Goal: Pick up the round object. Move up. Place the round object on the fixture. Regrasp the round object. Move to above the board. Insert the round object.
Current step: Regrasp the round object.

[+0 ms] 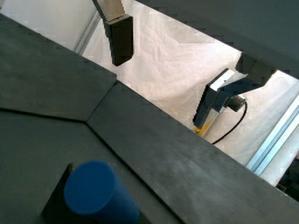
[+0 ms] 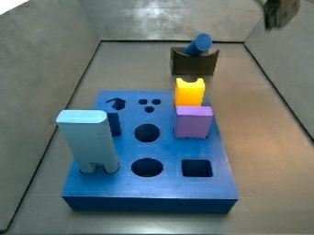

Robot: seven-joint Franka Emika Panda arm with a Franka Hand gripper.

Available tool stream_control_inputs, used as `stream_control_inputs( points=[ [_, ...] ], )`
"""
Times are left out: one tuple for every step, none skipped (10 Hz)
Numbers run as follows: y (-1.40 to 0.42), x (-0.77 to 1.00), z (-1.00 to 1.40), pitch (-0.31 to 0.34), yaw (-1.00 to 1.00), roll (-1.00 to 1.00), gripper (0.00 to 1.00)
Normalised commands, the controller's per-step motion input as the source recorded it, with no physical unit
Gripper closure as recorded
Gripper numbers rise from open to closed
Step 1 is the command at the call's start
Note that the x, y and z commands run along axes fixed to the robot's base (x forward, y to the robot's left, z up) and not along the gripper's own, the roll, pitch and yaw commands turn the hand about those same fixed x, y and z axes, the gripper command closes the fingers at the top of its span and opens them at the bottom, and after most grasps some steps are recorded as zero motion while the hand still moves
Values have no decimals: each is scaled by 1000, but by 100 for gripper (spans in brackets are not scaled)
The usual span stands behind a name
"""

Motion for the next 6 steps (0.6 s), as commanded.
stream_control_inputs(
  points=[
    [35, 69, -1000, -84, 140, 112, 0],
    [31, 81, -1000, -113, 100, 87, 0],
    [29, 90, -1000, -115, 69, 80, 0],
    [24, 105, -1000, -114, 29, 77, 0],
    [23, 111, -1000, -106, 10, 78, 0],
    [14, 112, -910, -84, -17, 79, 0]
  ],
)
